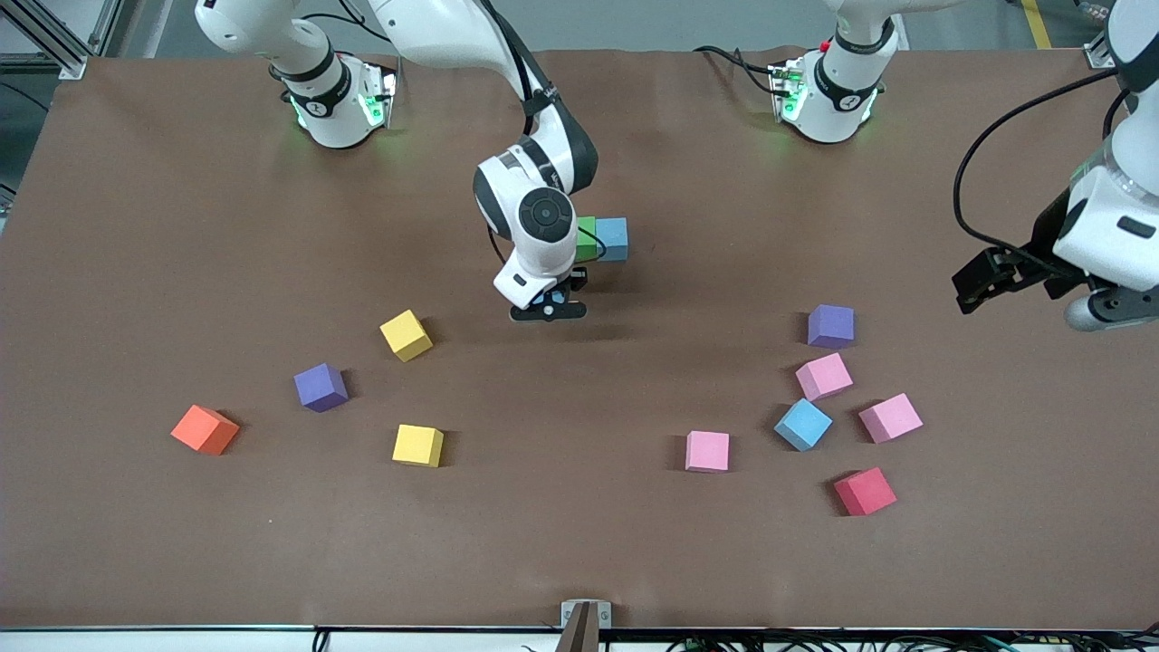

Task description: Arrange 11 blocks into digit 3

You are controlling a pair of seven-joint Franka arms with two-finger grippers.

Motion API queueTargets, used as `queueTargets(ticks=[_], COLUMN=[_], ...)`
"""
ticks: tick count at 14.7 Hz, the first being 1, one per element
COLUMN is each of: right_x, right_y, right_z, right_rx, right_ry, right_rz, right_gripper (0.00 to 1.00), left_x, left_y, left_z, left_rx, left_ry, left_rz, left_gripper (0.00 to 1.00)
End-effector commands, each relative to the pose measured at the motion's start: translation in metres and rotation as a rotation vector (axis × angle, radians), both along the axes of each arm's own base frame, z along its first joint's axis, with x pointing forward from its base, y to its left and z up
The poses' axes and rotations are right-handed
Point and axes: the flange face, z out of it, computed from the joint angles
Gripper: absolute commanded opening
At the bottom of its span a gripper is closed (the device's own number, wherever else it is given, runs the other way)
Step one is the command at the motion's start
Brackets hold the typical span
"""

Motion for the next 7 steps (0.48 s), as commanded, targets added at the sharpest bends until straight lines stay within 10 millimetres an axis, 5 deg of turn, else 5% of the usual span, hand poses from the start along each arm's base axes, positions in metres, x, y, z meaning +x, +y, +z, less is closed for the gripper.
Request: queueTargets(ticks=[1,7], right_x=[-0.006,-0.019], right_y=[0.003,0.002], right_z=[0.002,-0.007], right_rx=[0.011,0.003], right_ry=[-0.015,0.014], right_rz=[0.02,0.068], right_gripper=[0.28,0.28], left_x=[-0.026,-0.06], left_y=[0.009,0.049], left_z=[0.01,0.019], left_rx=[-0.003,-0.035], left_ry=[0.025,0.072], left_rz=[-0.038,-0.112], left_gripper=[1.0,1.0])
